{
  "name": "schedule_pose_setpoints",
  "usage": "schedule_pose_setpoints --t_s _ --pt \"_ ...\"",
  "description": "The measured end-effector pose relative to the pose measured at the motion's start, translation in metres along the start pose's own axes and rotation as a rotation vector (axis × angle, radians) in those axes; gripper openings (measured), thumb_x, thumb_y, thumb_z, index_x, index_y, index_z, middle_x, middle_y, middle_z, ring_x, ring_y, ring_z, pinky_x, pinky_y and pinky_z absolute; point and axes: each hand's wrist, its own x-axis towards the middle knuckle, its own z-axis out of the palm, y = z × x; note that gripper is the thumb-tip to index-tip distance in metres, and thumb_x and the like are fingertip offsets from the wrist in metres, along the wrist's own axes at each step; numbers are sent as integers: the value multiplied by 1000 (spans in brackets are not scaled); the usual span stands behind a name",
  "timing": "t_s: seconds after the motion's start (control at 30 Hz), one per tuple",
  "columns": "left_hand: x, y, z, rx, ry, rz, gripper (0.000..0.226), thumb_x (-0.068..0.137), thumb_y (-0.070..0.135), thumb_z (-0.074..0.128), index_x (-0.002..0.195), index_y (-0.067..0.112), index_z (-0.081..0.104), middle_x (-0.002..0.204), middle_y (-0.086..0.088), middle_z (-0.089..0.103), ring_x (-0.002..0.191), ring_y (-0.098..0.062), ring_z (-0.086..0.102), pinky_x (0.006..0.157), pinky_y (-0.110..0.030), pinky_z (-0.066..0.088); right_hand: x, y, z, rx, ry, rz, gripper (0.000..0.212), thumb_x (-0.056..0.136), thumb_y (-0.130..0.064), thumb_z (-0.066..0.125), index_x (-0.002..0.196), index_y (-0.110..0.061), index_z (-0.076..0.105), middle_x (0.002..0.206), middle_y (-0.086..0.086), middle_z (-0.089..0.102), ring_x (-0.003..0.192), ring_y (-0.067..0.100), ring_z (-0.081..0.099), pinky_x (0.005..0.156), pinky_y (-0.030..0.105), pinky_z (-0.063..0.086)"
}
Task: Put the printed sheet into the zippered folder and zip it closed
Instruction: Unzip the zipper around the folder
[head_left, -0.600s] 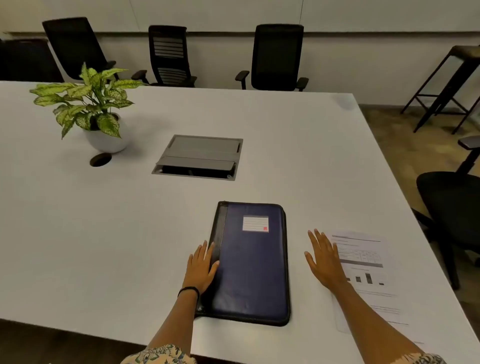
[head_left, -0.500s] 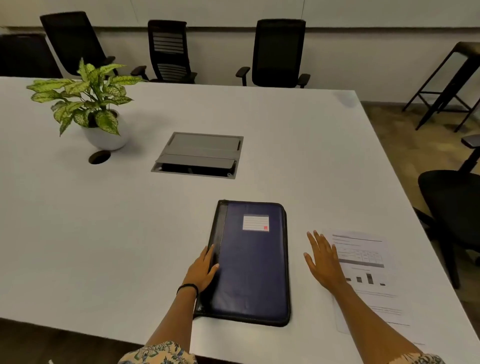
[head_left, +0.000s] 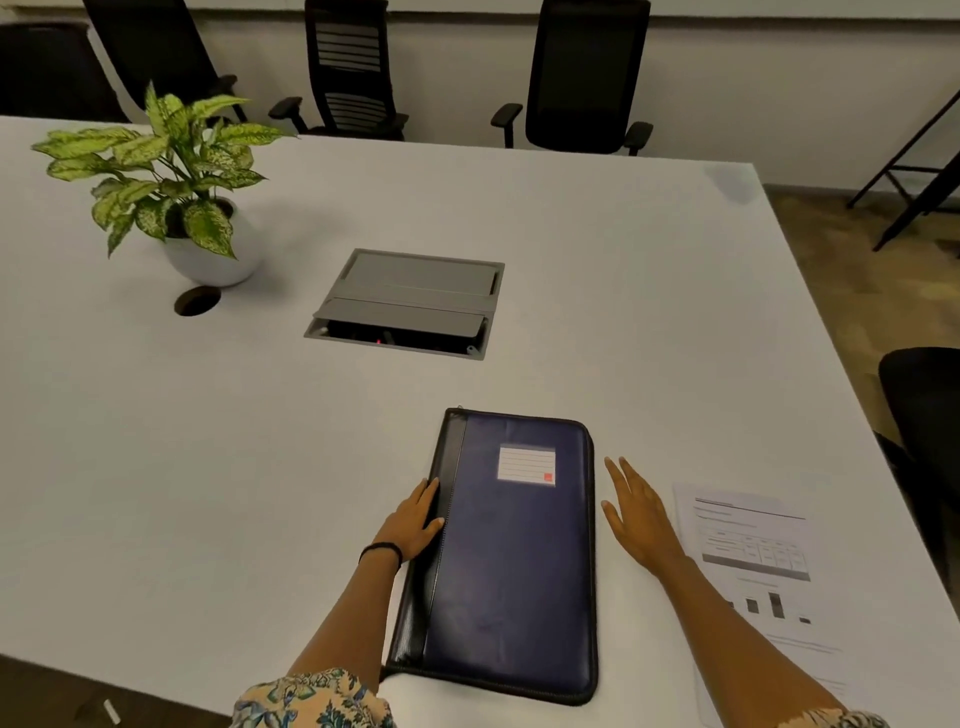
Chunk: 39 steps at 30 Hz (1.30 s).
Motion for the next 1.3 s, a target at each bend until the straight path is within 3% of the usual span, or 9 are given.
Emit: schedule_pose_setpoints --t_s 0.27,0.5,0.63,0.83,1.1,1.3 --pt "58 6 -33 -4 -24 55 66 99 24 43 150 15 3 161 -5 -2 147 -22 17 120 -36 23 67 -26 4 106 -5 -58 56 93 -6 48 143 -12 26 153 13 24 138 30 30 116 43 27" --pt "105 11 -62 -55 -16 79 65 98 21 44 150 12 7 161 -3 6 145 -20 23 119 -33 24 122 -50 17 157 0 -124 43 95 -7 45 137 -11 40 150 12 31 135 28 34 115 43 28" --pt "124 9 -73 -105 19 74 58 98 21 46 148 19 19 155 0 28 113 -26 57 102 -35 43 157 -70 23 224 -52 -176 36 96 -5 42 132 -9 47 145 13 39 132 26 38 113 36 28" --pt "149 3 -85 -158 33 104 46 91 9 58 135 16 45 139 -4 50 101 -28 60 96 -40 48 205 -112 33 297 -183 -235 35 92 3 43 122 -10 55 123 10 58 107 24 56 94 29 43" --pt "173 -1 -97 -235 31 92 32 81 -1 66 111 8 63 117 -12 64 97 -30 63 91 -42 52 242 -154 54 57 -328 -368 37 85 9 45 115 -7 60 124 11 56 116 25 48 96 38 42" --pt "180 -3 -98 -271 5 96 29 79 4 71 106 8 63 114 -12 64 96 -31 61 90 -45 52 256 -160 58 -57 -346 -438 21 86 -2 56 103 -8 66 113 12 54 103 27 50 84 38 46"
